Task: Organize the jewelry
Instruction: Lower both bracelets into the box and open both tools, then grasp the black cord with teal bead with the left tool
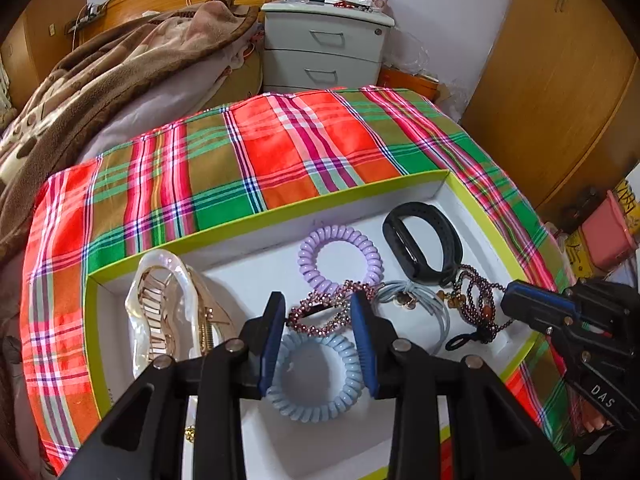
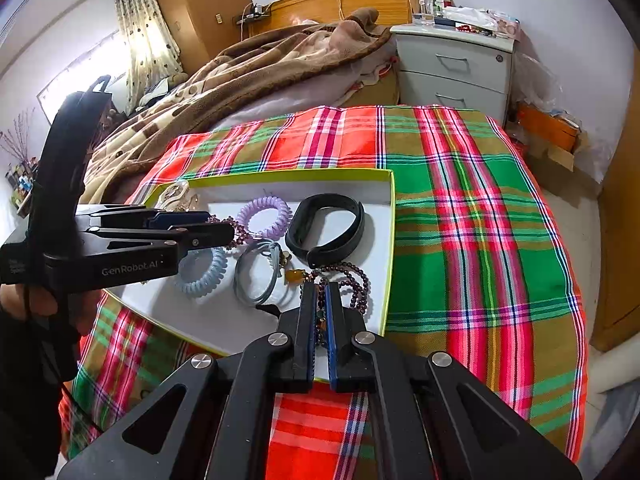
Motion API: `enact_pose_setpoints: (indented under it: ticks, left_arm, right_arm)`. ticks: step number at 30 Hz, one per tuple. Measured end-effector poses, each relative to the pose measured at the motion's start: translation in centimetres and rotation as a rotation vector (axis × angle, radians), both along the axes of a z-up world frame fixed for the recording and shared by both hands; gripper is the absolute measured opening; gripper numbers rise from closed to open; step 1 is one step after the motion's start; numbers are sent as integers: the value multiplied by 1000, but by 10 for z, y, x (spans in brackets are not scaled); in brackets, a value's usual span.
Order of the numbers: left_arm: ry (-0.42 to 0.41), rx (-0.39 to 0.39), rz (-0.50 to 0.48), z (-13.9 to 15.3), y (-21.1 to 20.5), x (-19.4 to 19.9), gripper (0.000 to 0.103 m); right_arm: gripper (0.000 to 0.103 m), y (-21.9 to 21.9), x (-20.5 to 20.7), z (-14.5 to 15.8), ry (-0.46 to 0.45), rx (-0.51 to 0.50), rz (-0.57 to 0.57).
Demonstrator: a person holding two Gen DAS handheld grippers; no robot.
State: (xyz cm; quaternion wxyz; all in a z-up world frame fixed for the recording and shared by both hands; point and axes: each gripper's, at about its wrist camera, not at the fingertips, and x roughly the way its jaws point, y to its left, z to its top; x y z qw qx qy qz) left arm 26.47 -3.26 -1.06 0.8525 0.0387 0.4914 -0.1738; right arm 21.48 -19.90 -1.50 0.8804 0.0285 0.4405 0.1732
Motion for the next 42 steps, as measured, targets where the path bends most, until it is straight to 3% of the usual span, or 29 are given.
enact_pose_setpoints:
  ticks: [7,13,18,26,42]
  left_arm:
    - [-17,2,-10,4,0,-5,43]
    - [-23,-2,1,8,1,-8,43]
    - [-32,-39,-8,17,4,-22,44]
    - [-71,-32,-39,30,7,-62,44]
    - [-27,-111,-105,19,-5,-157,44]
  right_arm:
    - [12,-1,-2,3,-11,11,-4]
    - [16,-3,-6,7,-27,20,-18]
    - [33,-6,-11,11,-40,34,-28]
    - [33,-15,-28,21,-65,65,-45]
    - [33,-29,-74,25,-88,69,-67]
